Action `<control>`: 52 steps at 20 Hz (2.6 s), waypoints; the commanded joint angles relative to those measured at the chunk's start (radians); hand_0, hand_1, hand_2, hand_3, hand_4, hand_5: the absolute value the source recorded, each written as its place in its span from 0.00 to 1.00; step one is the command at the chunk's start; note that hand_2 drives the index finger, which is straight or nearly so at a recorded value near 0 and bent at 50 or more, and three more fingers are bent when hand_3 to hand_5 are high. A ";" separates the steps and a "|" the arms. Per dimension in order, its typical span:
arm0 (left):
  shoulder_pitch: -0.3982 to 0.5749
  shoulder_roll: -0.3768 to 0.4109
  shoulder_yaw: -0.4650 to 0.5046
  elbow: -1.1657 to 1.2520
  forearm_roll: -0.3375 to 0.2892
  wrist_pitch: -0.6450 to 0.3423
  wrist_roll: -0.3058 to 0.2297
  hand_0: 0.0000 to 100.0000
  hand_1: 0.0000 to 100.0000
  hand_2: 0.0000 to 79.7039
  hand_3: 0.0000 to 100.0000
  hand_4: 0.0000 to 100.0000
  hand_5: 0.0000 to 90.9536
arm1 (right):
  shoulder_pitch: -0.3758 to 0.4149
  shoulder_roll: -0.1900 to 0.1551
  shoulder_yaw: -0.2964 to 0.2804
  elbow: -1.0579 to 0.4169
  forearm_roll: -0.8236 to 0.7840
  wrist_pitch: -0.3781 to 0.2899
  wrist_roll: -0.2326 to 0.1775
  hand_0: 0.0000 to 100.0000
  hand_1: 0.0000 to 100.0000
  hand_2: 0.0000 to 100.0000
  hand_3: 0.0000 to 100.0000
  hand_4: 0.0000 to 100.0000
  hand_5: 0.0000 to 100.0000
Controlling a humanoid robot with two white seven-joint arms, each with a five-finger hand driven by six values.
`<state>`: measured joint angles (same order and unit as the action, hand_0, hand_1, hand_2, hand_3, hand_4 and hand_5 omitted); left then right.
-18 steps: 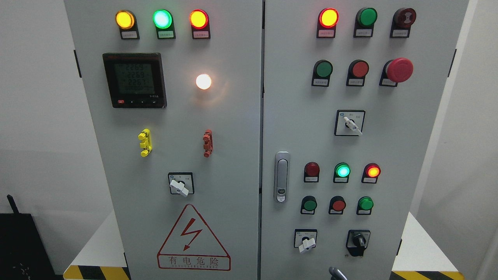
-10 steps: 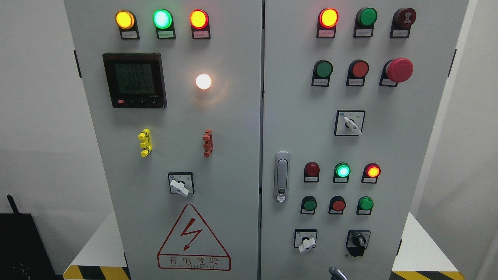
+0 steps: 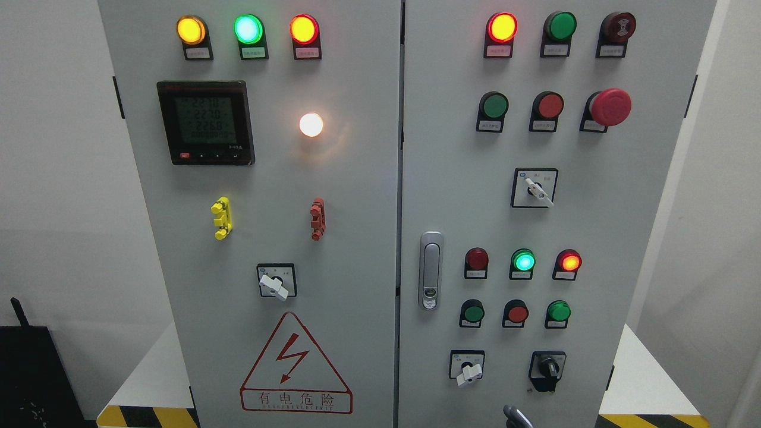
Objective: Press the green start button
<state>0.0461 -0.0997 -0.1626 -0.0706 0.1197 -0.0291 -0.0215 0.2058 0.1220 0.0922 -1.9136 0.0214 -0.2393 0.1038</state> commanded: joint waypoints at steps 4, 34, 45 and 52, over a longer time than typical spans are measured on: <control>0.000 0.000 0.000 0.000 0.000 0.000 0.000 0.12 0.56 0.00 0.00 0.00 0.00 | -0.051 0.001 -0.031 0.005 0.119 -0.032 -0.015 0.10 0.23 0.00 0.12 0.08 0.00; 0.000 0.000 0.000 0.000 0.000 0.000 0.000 0.12 0.56 0.00 0.00 0.00 0.00 | -0.292 0.007 -0.206 0.073 0.920 -0.144 -0.124 0.46 0.32 0.00 0.61 0.61 0.58; 0.000 0.000 0.000 0.000 0.000 0.000 0.000 0.12 0.56 0.00 0.00 0.00 0.00 | -0.332 0.007 -0.172 0.131 1.003 -0.144 -0.124 0.49 0.33 0.00 0.62 0.61 0.58; 0.000 0.000 0.000 0.000 0.000 0.000 0.000 0.12 0.56 0.00 0.00 0.00 0.00 | -0.365 0.008 -0.149 0.182 1.039 -0.144 -0.125 0.50 0.34 0.00 0.63 0.62 0.58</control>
<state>0.0462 -0.0997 -0.1626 -0.0706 0.1197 -0.0291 -0.0215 -0.1316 0.1292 -0.0787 -1.7929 1.0278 -0.3845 -0.0206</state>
